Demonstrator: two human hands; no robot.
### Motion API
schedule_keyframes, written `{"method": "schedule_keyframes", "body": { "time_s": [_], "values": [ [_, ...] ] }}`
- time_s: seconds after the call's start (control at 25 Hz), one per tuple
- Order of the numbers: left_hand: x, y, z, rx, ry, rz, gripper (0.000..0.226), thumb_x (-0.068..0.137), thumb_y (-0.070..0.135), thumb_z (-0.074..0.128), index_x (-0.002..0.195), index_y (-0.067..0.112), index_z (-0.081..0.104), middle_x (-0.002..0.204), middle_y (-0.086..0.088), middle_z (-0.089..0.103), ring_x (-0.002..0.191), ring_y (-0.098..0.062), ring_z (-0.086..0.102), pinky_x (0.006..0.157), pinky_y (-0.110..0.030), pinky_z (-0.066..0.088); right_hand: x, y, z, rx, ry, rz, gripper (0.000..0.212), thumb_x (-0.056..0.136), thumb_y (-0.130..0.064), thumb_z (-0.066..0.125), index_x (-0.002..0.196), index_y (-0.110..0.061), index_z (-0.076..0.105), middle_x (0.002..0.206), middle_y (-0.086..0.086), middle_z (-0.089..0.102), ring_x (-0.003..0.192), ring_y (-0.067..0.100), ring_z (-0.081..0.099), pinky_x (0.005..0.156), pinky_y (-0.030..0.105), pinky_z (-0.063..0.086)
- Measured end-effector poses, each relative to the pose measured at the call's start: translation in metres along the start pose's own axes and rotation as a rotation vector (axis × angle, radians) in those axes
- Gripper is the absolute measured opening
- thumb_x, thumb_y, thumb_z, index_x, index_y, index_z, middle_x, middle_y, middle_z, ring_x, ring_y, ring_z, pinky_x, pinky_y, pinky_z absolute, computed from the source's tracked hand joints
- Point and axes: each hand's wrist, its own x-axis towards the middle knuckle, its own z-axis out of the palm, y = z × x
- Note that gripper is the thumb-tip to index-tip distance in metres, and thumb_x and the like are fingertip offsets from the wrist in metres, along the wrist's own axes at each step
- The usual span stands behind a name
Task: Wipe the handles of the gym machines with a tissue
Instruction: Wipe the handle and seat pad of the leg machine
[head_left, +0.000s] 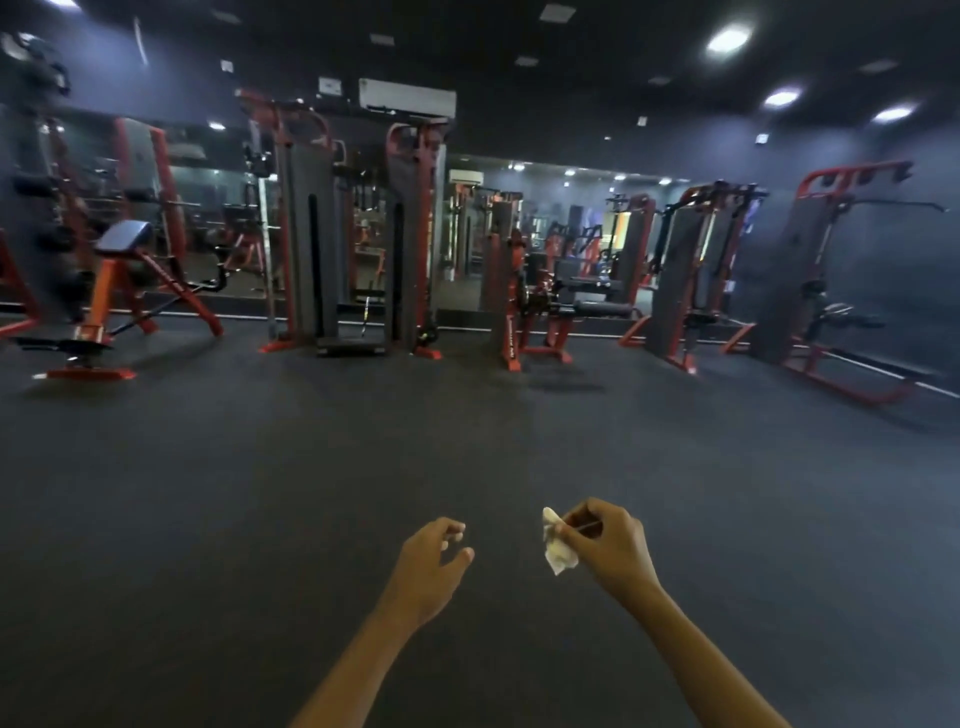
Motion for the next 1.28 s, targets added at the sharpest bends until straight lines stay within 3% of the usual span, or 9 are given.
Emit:
{"method": "schedule_keyframes", "body": {
  "time_s": [0.16,0.32,0.48,0.56,0.88,1.28],
  "values": [
    [0.133,-0.003,0.009,0.022,-0.044,0.054,0.020,0.091,0.019,0.059,0.111,0.017,0.059,0.107,0.007,0.058,0.101,-0.004,0.054,0.071,-0.005,0.040,0.107,0.018,0.009,0.015,0.044,0.023,0.011,0.077,-0.018,0.075,0.072,-0.014,0.066,0.071,-0.004,0.069,0.067,0.003,0.065,0.058,0.020,0.053],
    [0.253,0.001,0.037,0.020,-0.126,0.093,0.013,0.090,0.018,0.060,0.099,0.027,0.057,0.107,0.006,0.061,0.095,0.000,0.055,0.069,-0.003,0.040,0.196,0.046,0.007,0.059,0.106,0.081,0.014,0.076,-0.015,0.076,0.068,-0.014,0.065,0.063,-0.007,0.069,0.064,-0.004,0.064,0.056,0.010,0.047],
    [0.357,-0.001,0.084,0.022,-0.229,0.129,0.027,0.087,0.018,0.062,0.084,0.044,0.056,0.102,0.006,0.065,0.098,-0.006,0.060,0.076,-0.004,0.041,0.295,0.094,0.003,0.032,0.127,0.105,0.014,0.076,-0.015,0.077,0.067,-0.015,0.066,0.066,-0.022,0.068,0.064,-0.006,0.063,0.057,0.005,0.044],
    [0.416,-0.001,0.106,-0.018,-0.212,0.120,0.025,0.086,0.018,0.063,0.086,0.042,0.059,0.099,0.008,0.066,0.099,-0.006,0.061,0.076,-0.009,0.044,0.359,0.118,0.004,0.054,0.162,0.091,0.013,0.075,-0.014,0.077,0.067,-0.015,0.066,0.067,-0.019,0.069,0.064,-0.006,0.063,0.057,0.004,0.044],
    [0.676,0.003,0.188,-0.137,-0.127,0.037,0.016,0.086,0.013,0.063,0.096,0.026,0.061,0.101,0.008,0.065,0.097,-0.001,0.059,0.072,-0.004,0.044,0.637,0.209,0.006,0.034,0.130,0.087,0.014,0.076,-0.015,0.073,0.066,-0.017,0.064,0.065,-0.003,0.068,0.064,0.000,0.064,0.057,0.013,0.048],
    [0.974,-0.056,0.293,-0.095,-0.136,0.038,0.019,0.089,0.016,0.060,0.108,0.018,0.060,0.106,0.006,0.062,0.094,0.003,0.056,0.068,-0.002,0.042,0.925,0.337,0.077,-0.033,0.077,0.158,0.011,0.078,-0.017,0.072,0.070,-0.018,0.064,0.070,-0.006,0.066,0.066,0.005,0.062,0.055,0.016,0.047]
  ]
}}
